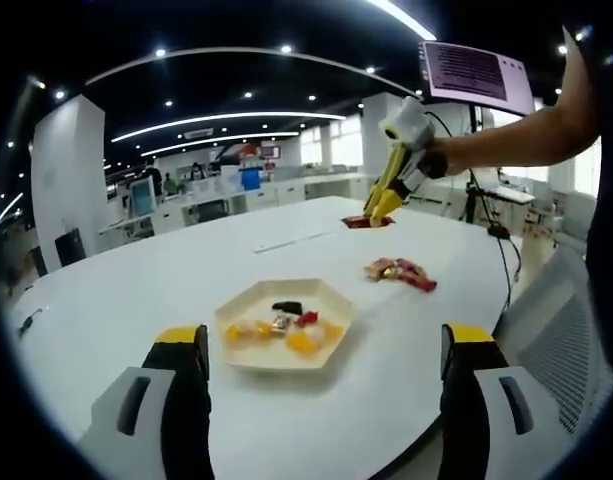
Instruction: Place the target food into the container with the food tongs after gripping and lifting it, then release it inside without dropping or visibly crushing the food.
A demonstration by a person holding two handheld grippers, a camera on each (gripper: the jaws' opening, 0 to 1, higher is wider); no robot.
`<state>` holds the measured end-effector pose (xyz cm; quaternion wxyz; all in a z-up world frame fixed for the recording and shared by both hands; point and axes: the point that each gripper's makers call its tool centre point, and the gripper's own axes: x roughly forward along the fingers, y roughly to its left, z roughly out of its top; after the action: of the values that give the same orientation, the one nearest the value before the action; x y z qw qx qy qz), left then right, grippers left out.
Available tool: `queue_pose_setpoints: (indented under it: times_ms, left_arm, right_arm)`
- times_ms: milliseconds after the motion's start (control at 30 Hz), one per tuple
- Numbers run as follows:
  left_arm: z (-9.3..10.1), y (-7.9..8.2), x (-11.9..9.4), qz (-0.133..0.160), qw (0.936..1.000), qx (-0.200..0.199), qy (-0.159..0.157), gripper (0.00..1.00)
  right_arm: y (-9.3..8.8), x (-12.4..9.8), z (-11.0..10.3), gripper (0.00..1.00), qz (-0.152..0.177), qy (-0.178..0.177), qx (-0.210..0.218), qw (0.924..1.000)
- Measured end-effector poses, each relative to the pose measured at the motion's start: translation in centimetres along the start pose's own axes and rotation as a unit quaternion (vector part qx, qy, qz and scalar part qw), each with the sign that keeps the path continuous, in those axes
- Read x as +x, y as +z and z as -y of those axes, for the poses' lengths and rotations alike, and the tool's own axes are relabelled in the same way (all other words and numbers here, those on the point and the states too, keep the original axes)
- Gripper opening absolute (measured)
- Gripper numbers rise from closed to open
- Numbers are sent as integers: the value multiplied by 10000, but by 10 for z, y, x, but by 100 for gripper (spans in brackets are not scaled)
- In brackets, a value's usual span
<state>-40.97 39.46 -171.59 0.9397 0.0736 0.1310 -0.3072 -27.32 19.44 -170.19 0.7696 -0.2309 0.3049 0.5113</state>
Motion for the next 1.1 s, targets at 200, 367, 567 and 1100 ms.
queue_pose_setpoints:
  times_ms: [200,367,567,1100]
  left_arm:
    - [0,-1,0,-7,10000,11,-9,92]
    - [1,-2,0,-49,10000,84,-4,90]
    - [1,-2,1,-65,10000,59,-36,92]
    - [6,-7,3,-203,9995,-95,-236,99]
  right_arm:
    - [7,-3,2,22,21,-29,-60,10000]
    - [12,-2,3,22,69,-45,-146,9999]
    - [18,0,1,22,56,-17,-208,9998]
    - [42,17,-12,22,84,186,-383,9991]
